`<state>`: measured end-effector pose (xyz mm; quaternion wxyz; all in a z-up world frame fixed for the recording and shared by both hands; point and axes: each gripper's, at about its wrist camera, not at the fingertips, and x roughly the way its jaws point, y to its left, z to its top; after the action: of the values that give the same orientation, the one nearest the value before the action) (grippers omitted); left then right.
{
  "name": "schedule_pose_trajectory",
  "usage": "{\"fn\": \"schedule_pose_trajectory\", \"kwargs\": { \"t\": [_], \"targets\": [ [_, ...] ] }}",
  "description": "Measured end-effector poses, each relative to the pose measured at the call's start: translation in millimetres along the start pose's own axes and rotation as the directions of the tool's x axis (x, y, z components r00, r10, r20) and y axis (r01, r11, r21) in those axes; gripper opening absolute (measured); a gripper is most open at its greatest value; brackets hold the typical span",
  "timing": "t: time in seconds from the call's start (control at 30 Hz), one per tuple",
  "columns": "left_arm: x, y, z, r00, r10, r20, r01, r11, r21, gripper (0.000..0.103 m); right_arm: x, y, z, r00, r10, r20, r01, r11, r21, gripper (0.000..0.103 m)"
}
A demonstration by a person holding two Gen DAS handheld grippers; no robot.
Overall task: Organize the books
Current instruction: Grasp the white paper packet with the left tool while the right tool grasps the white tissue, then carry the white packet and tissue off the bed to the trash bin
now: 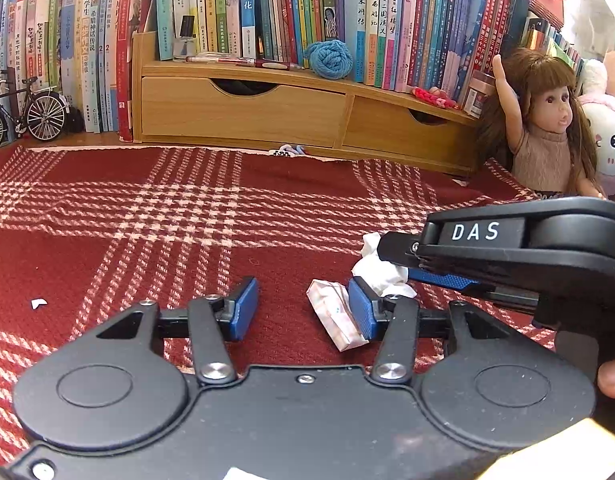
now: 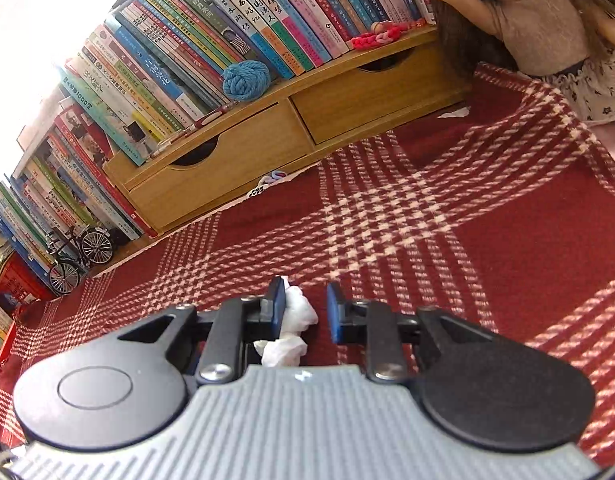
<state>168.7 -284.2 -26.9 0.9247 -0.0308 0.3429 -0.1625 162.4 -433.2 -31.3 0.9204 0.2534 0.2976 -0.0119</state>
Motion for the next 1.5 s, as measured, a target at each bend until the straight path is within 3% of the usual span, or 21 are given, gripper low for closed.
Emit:
{"fn": "schedule_pose_trajectory", "kwargs": {
  "t": [0.03, 0.07, 0.1, 0.4, 0.77, 1.03, 1.07, 1.13, 1.5],
  "targets": [
    [0.1, 0.1, 0.4, 1.0, -0.002, 0.001, 0.002, 1.0, -0.001, 0.044, -0.8, -0.1, 0.1, 1.0, 0.011, -0.005, -0.011, 1.0, 0.002, 0.025],
    [0.1, 0.4, 0.2, 1.0, -0.018, 0.003, 0.018, 1.0, -0.004, 0.029, -0.7, -0.3, 0.4, 1.0, 0.023, -0.014, -0.023, 1.0, 0.006, 0.025],
    [-0.2, 1.0, 0.0, 0.999, -0.052, 0.0, 0.052, 0.999, -0.014, 0.021, 1.6, 0.3, 1.2, 0.999, 0.039, -0.033, -0.039, 0.999, 0.012, 0.025],
    [-17.7, 14.4, 0.0, 0.999, -0.049, -0.007, 0.048, 0.998, -0.041, 0.016, -16.0, 3.3, 0.7, 0.998, 0.064, -0.011, -0.064, 0.998, 0.024, 0.018],
    [-79.7, 40.0, 4.8, 0.999, -0.016, 0.043, 0.018, 0.999, -0.049, 0.016, -90.2, 21.4, -6.2, 0.993, 0.104, 0.053, -0.102, 0.994, -0.037, 0.018],
    [-181.2, 53.0, 6.4, 0.993, 0.009, 0.115, -0.008, 1.0, -0.009, 0.016, -172.2, 40.5, -15.6, 0.984, 0.14, 0.107, -0.13, 0.986, -0.102, 0.018],
    [-196.0, 54.9, 5.6, 0.992, 0.01, 0.123, -0.009, 1.0, -0.005, 0.016, -201.8, 46.4, -21.0, 0.981, 0.148, 0.125, -0.132, 0.983, -0.13, 0.018],
    [-228.2, 59.1, 4.5, 0.99, 0.011, 0.138, -0.011, 1.0, -0.003, 0.016, -215.6, 48.8, -23.9, 0.979, 0.154, 0.133, -0.135, 0.981, -0.14, 0.018],
    [-426.6, 64.3, -16.0, 0.977, -0.02, 0.214, 0.001, 0.996, 0.089, 0.016, -401.9, 89.2, -68.9, 0.961, 0.176, 0.214, -0.116, 0.957, -0.266, 0.018]
  ]
}}
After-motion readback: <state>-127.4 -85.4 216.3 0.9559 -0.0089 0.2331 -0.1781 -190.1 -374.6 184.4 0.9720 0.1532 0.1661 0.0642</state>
